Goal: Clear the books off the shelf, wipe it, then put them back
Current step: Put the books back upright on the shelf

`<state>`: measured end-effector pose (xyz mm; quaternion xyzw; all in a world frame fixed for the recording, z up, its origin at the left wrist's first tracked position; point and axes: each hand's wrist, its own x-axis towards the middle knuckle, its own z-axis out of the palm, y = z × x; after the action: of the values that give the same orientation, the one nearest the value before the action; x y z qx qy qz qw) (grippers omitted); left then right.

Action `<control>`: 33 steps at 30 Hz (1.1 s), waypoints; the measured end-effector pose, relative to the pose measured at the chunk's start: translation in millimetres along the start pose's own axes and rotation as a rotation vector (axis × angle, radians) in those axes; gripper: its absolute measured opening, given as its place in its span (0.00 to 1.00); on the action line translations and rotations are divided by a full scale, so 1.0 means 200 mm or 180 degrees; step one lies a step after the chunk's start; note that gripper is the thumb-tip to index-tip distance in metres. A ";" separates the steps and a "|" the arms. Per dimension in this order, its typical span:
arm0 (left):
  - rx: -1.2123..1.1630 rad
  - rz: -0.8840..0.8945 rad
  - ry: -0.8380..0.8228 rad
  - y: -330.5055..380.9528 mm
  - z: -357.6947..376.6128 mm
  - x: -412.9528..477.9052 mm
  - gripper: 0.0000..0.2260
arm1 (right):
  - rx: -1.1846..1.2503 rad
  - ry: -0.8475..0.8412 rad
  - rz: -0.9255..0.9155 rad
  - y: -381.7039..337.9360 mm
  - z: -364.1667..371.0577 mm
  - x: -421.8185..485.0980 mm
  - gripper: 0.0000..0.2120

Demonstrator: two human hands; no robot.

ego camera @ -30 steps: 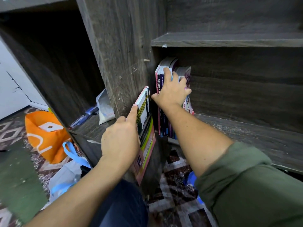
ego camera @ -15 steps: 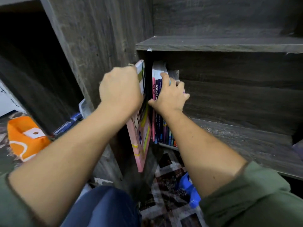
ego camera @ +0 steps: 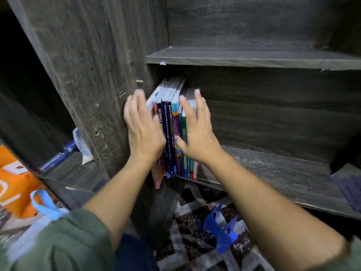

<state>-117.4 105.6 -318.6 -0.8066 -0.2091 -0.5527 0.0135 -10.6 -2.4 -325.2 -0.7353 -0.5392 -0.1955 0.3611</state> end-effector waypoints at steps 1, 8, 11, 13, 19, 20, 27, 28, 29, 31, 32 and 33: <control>-0.0016 -0.0107 -0.0090 0.01 0.01 -0.11 0.28 | 0.0062 0.0010 0.0104 0.03 0.00 -0.05 0.49; -0.0105 -0.0412 -0.0606 -0.02 0.10 -0.33 0.41 | 0.0368 -0.1003 0.0832 0.20 0.09 -0.32 0.43; 0.0021 -0.0216 -0.0791 -0.07 0.15 -0.41 0.45 | 0.0323 -0.1269 0.0993 0.23 0.13 -0.34 0.42; -0.0049 -0.0238 -0.0836 -0.09 0.21 -0.44 0.46 | 0.0293 -0.1364 0.1069 0.26 0.17 -0.34 0.42; -0.0617 -0.0082 -0.1213 -0.14 0.39 -0.43 0.44 | 0.0964 -0.1491 0.1338 0.36 0.29 -0.36 0.50; -0.0659 -0.0123 -0.1238 -0.13 0.39 -0.42 0.44 | 0.1018 -0.1500 0.1327 0.38 0.30 -0.36 0.51; -0.0250 0.0179 -0.0918 -0.10 0.33 -0.34 0.41 | 0.1034 -0.1297 0.1173 0.37 0.36 -0.33 0.58; -0.0186 0.0222 -0.0971 -0.12 0.33 -0.33 0.40 | 0.1053 -0.1284 0.1151 0.37 0.37 -0.33 0.58; -0.0136 0.0227 -0.1038 -0.14 0.34 -0.32 0.40 | 0.1074 -0.1284 0.1145 0.37 0.37 -0.32 0.58; -0.0123 0.0167 -0.1140 -0.14 0.34 -0.31 0.40 | 0.1103 -0.1273 0.1151 0.37 0.37 -0.33 0.58; -0.0164 0.0113 -0.1166 -0.13 0.33 -0.31 0.40 | 0.1100 -0.1263 0.1149 0.36 0.37 -0.33 0.58; -0.0224 0.0053 -0.1171 -0.12 0.32 -0.31 0.40 | 0.1079 -0.1248 0.1144 0.36 0.37 -0.33 0.58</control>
<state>-87.1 123.6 -403.3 -0.8958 -0.1819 -0.4027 -0.0487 27.6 -2.1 -441.2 -0.7719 -0.4848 0.1097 0.3965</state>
